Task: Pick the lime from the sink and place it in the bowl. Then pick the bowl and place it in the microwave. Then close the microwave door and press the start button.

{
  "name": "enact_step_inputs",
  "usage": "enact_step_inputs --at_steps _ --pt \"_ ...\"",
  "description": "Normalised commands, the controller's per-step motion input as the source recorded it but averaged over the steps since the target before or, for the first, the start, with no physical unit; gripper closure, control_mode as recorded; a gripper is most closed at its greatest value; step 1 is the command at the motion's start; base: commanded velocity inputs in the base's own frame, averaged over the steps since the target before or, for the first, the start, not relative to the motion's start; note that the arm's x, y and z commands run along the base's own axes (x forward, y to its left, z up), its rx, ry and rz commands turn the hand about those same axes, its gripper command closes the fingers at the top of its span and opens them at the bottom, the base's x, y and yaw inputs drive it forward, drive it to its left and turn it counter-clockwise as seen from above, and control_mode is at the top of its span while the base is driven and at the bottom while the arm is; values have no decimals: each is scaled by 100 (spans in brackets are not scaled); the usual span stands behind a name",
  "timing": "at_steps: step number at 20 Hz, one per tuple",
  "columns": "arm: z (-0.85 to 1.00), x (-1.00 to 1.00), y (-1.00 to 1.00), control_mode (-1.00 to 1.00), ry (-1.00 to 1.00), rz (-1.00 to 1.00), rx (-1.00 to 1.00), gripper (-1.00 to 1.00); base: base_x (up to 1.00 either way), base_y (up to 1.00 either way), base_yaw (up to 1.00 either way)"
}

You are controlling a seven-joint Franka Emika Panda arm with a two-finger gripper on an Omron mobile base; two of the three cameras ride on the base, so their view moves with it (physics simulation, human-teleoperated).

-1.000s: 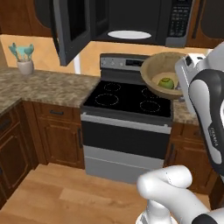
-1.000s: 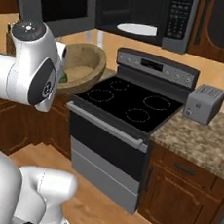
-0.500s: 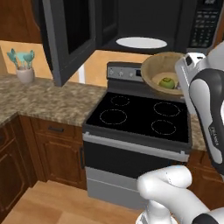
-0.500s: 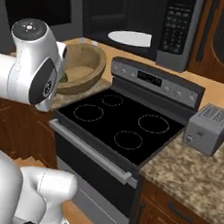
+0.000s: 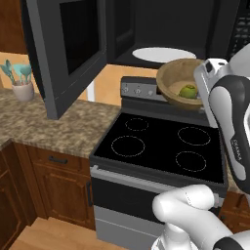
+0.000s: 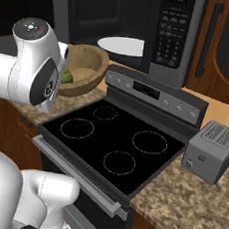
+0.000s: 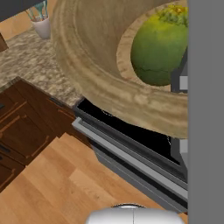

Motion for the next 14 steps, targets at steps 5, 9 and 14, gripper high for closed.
enact_step_inputs --at_steps 5,9,14 --pt "0 0 0 100 0 0 0 100 16 -2 19" --pt "0 0 0 100 0 0 0 100 0 -2 28" --pt "0 0 0 100 0 0 0 100 0 -3 32"
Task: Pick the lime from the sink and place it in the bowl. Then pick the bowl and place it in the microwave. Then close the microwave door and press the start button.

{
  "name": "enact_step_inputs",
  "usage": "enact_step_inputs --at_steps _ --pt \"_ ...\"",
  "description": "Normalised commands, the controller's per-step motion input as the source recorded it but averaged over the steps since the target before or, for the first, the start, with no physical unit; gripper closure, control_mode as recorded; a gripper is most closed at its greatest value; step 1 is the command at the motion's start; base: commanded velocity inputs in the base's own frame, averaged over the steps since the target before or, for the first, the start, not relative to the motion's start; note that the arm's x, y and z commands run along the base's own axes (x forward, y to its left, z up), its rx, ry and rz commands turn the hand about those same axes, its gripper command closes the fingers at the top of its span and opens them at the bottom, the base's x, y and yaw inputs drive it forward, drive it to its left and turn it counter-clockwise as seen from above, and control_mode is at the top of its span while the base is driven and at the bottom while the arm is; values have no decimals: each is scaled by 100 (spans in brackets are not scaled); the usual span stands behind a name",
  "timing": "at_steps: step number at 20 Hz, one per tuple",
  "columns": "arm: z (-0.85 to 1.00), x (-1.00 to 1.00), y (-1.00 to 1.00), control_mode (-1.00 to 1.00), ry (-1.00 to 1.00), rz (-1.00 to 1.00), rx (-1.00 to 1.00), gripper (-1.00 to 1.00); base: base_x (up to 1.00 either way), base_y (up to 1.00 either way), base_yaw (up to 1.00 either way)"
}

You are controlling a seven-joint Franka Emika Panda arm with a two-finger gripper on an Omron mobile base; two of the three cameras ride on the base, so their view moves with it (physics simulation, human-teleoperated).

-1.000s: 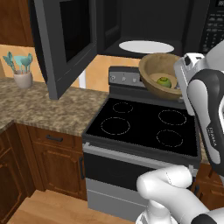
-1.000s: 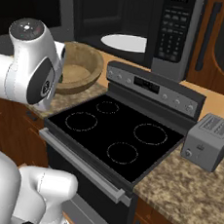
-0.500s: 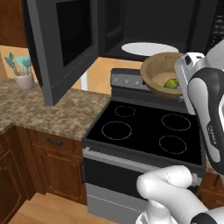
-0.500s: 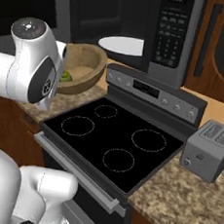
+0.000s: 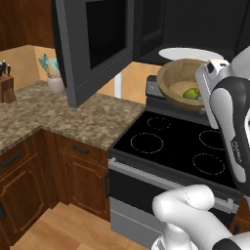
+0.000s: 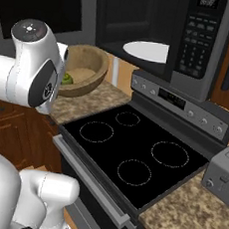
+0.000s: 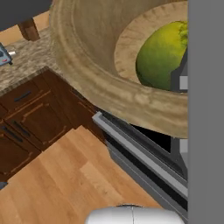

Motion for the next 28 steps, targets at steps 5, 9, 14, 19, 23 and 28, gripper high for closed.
enact_step_inputs --at_steps 5,9,14,19,23,28 --pt "5 0 0 -100 -3 -4 -1 100 -1 1 0" --pt "29 8 0 -100 -12 -27 -4 100 0 0 0" --pt "32 50 -22 -100 -13 -16 0 100 0 0 0" --pt "22 71 -48 -100 -3 -3 2 100 0 0 0" --pt "21 71 -60 -100 -1 0 7 100 0 0 0" --pt "32 56 -39 -100 0 -4 4 100 0 0 0"
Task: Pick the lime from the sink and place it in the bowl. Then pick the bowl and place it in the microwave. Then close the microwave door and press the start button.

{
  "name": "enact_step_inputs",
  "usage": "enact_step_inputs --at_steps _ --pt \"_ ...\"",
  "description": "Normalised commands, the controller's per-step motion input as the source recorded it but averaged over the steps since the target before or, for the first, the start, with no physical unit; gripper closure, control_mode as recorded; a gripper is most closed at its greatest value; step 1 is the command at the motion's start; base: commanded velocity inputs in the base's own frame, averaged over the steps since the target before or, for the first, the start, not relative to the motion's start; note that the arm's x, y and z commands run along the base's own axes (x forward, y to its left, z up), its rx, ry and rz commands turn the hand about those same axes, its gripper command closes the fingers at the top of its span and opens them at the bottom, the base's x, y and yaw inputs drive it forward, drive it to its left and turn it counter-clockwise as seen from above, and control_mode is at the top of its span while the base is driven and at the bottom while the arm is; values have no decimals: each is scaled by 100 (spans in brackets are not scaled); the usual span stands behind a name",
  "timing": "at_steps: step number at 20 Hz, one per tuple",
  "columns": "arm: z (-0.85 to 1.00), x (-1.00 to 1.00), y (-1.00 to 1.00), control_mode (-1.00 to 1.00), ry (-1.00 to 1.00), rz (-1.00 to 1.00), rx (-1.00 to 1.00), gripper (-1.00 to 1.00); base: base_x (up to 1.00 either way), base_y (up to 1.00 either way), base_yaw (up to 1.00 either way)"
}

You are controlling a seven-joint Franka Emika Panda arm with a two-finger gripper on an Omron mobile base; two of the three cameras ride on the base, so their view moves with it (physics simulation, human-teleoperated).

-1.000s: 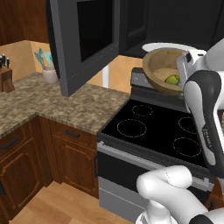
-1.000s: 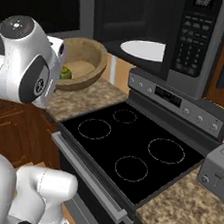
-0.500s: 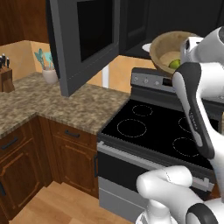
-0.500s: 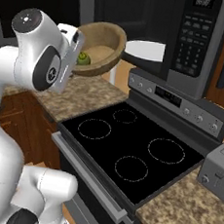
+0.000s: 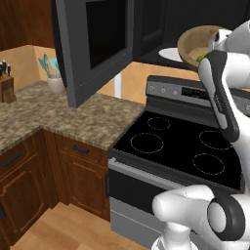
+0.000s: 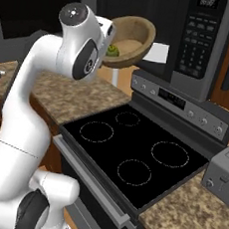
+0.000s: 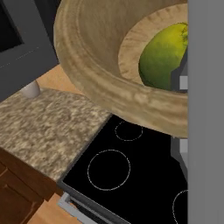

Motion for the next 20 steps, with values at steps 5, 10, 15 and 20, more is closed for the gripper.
enact_step_inputs --at_steps 5,10,15,20 --pt "27 68 -24 -100 0 -6 1 100 0 0 0" --pt "13 81 -25 -100 0 0 0 100 0 0 0" --pt "-9 65 -20 -100 0 0 0 100 0 0 0" --pt "-35 47 -10 -100 0 0 0 100 0 0 0"
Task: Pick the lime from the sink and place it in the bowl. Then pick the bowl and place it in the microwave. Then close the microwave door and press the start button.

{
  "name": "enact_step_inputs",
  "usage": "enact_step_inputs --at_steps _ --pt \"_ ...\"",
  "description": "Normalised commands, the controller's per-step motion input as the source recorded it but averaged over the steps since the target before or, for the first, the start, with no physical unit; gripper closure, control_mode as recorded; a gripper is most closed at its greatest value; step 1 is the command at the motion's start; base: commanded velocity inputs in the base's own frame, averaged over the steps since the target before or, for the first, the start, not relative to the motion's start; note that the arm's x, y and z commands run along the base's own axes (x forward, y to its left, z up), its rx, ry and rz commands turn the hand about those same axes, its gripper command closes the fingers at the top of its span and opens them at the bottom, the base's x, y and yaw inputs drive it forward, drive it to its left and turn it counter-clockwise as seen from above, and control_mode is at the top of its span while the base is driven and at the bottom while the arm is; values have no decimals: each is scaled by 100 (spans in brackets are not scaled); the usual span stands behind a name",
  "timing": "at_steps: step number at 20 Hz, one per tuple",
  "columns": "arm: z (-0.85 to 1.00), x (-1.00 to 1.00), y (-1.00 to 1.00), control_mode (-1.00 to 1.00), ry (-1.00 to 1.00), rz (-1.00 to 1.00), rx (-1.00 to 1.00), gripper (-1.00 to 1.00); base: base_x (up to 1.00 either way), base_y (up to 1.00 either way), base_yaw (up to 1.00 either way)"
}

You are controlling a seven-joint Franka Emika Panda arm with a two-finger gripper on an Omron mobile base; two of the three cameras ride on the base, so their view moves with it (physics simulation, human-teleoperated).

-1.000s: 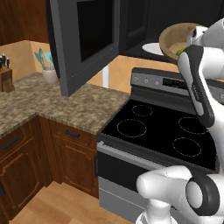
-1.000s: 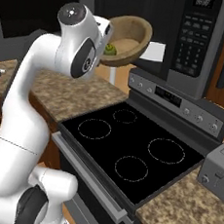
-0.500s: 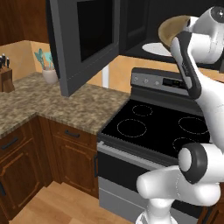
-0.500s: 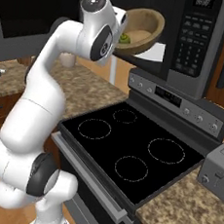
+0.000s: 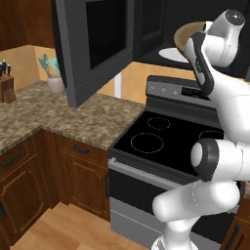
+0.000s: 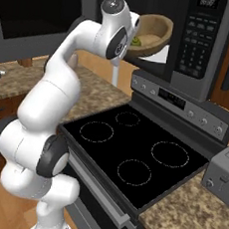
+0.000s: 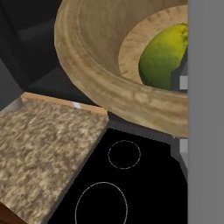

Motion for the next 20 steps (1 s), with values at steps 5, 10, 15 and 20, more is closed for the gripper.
enact_step_inputs --at_steps 5,10,15,20 --pt "-36 52 -8 -100 0 0 0 100 0 0 0" --pt "-4 55 -26 -100 0 0 0 100 0 0 0" --pt "2 34 -14 -100 -2 0 0 100 0 0 0" --pt "-29 45 -8 -100 0 0 0 100 0 0 0"
